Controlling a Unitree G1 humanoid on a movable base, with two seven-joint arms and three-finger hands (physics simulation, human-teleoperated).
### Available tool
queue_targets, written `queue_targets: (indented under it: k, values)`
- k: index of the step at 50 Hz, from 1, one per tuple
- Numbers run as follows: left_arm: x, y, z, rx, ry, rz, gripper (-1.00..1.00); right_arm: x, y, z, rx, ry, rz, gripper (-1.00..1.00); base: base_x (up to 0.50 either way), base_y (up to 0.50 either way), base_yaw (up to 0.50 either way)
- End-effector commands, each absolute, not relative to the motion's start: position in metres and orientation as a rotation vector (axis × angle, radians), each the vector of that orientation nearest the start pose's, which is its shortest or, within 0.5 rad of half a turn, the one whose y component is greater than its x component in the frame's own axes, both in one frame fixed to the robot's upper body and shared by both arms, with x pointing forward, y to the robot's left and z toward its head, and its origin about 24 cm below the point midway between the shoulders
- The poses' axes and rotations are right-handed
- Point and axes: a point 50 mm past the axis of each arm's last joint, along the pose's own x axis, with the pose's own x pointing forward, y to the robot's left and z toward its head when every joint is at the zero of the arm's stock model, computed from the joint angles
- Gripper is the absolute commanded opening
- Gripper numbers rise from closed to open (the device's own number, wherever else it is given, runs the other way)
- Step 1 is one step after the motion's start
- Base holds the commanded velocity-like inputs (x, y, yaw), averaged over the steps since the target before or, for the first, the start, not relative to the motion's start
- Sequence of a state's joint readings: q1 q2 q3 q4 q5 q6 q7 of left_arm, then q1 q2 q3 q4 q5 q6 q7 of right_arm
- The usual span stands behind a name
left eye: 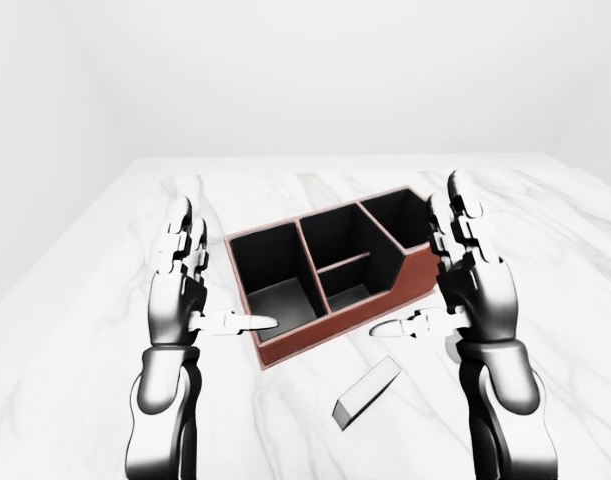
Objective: Pick up the book and place it in the front compartment of the caddy.
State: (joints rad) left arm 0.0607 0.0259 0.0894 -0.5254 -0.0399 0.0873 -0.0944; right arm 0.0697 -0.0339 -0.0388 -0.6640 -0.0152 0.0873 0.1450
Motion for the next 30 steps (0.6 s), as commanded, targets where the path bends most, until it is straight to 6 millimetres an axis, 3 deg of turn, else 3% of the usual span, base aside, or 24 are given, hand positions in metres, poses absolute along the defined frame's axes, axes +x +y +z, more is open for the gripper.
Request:
queue_targets:
  k: [1, 30]
  values:
    - [0.2236, 0.1701, 0.1411, 0.03, -0.385, -0.007, 1.0, 0.2009, -0.1551, 0.1846, -0.199, -0.585, 0.099, 1.0, 0.0, 0.0, 0.0]
    - [0.2225, 0.1696, 0.1423, 0.032, -0.39, -0.009, 1.0, 0.1963, -0.152, 0.1847, -0.411, -0.555, 0.171, 1.0, 0.0, 0.0, 0.0]
